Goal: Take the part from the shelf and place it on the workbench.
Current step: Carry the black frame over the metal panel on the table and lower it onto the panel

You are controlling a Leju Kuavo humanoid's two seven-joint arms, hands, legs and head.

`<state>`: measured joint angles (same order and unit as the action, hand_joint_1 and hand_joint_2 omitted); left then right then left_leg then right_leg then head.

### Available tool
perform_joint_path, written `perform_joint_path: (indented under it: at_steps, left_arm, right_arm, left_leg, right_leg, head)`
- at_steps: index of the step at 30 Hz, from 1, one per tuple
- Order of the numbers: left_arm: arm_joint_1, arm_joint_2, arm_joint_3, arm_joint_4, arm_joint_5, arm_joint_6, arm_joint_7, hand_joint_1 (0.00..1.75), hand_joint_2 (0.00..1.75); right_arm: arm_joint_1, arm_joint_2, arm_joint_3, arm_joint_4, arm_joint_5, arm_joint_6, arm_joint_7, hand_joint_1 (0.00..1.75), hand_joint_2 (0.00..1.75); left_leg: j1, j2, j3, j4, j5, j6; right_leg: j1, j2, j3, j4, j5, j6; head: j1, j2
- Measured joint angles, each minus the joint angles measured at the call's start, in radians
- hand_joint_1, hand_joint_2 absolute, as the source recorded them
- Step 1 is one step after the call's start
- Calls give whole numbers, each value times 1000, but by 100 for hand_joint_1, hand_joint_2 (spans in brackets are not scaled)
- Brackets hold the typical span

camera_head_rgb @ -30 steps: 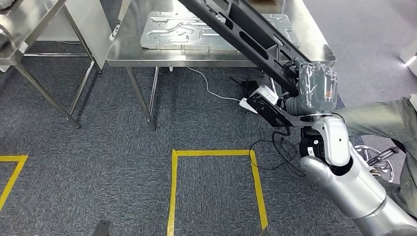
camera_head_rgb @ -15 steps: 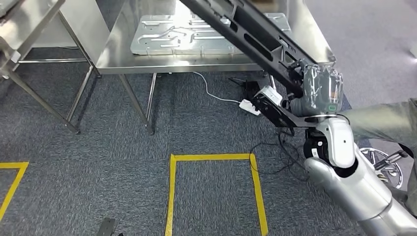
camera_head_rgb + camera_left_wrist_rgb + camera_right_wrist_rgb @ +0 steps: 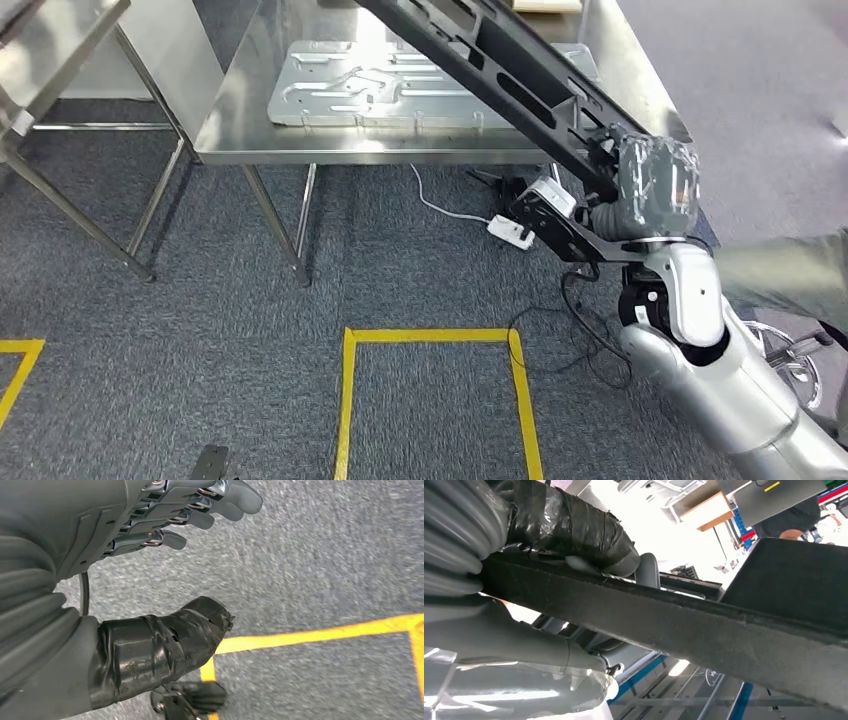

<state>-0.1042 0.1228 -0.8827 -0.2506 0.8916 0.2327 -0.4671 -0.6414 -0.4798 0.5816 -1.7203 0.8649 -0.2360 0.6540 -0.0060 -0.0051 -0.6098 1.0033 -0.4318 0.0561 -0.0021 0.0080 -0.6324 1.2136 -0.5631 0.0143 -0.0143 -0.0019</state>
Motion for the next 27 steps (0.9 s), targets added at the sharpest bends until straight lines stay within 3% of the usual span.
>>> perform_joint_path:
  at_steps: [2,3,6,7,10,13,16,18,19,21,22,24,27]
  left_arm:
    - [0,0,0,0,0,0,2,0,175]
    - [1,0,0,0,0,0,3,0,175]
    - [3,0,0,0,-1,0,5,0,175]
    - [2,0,0,0,-1,0,5,0,175]
    - [-2,-1,-2,0,-3,0,6,0,175]
    - [-2,-1,-5,0,-9,0,7,0,175]
    - [-3,-1,-11,0,-13,1,9,0,175]
    - [-2,-1,-17,0,-17,1,11,0,175]
    - [-2,-1,-20,0,-19,1,13,0,175]
    - [-4,0,-23,0,-24,2,15,0,175]
    - [-5,1,-24,0,-26,3,17,0,175]
    - [-8,2,-25,0,-31,4,20,0,175]
    - [-10,2,-27,-1,-32,4,24,0,175]
  right_arm:
    - [5,0,-1,0,0,1,3,175,175]
    - [7,-1,-1,-1,0,2,3,175,175]
    - [12,-3,-1,0,1,3,4,175,175]
    - [11,-3,-2,-1,2,3,4,175,175]
    - [13,-5,-4,-5,5,4,5,175,175]
    - [19,-9,-6,-8,7,5,8,175,175]
    - [20,-11,-8,-10,9,9,7,175,175]
    - [25,-11,-8,-10,9,20,7,175,175]
    - [28,-11,-8,-10,8,26,6,175,175]
    - [31,-11,-8,-8,6,37,1,175,175]
    - [30,-11,-8,-7,4,41,-3,175,175]
    - [26,-11,-8,-2,-2,50,-9,175,175]
    - [27,-11,-7,8,-7,58,-14,175,175]
  left_leg:
    - [2,-1,11,3,-14,-3]
    - [5,-2,19,7,-23,-6]
    - [16,-4,44,24,-56,-21]
    - [18,-5,46,30,-66,-29]
    - [17,-5,43,40,-79,-50]
    - [20,-3,29,81,-91,-60]
    - [21,-1,-64,234,-141,-64]
    - [18,-1,-121,291,-145,-59]
    - [15,-1,-127,274,-120,-52]
    - [2,-1,-100,166,-31,-24]
    - [-6,0,-84,115,-3,-10]
    - [-19,0,-57,45,15,10]
    - [-19,0,-15,-9,16,17]
  right_leg:
    - [-8,0,-69,84,-27,11]
    - [-13,0,-82,80,-12,17]
    - [-24,-1,-47,-73,106,32]
    - [-23,-1,-36,-118,124,32]
    - [-17,-2,-36,-147,129,6]
    - [-19,-2,-19,-149,123,-16]
    - [-14,-2,4,-154,107,-28]
    - [-5,-1,22,-154,94,-32]
    - [0,0,32,-155,86,-34]
    - [9,1,56,-158,70,-37]
    - [10,1,66,-162,65,-37]
    - [7,1,78,-170,62,-30]
    - [9,-4,86,-162,62,-18]
  head:
    - [1,0]
    - [1,0]
    - [2,0]
    - [3,0]
    - [4,0]
    - [0,0]
    - [-3,0]
    - [-3,0]
    - [-3,0]
    - [-2,0]
    - [0,0]
    - [0,0]
    - [-3,0]
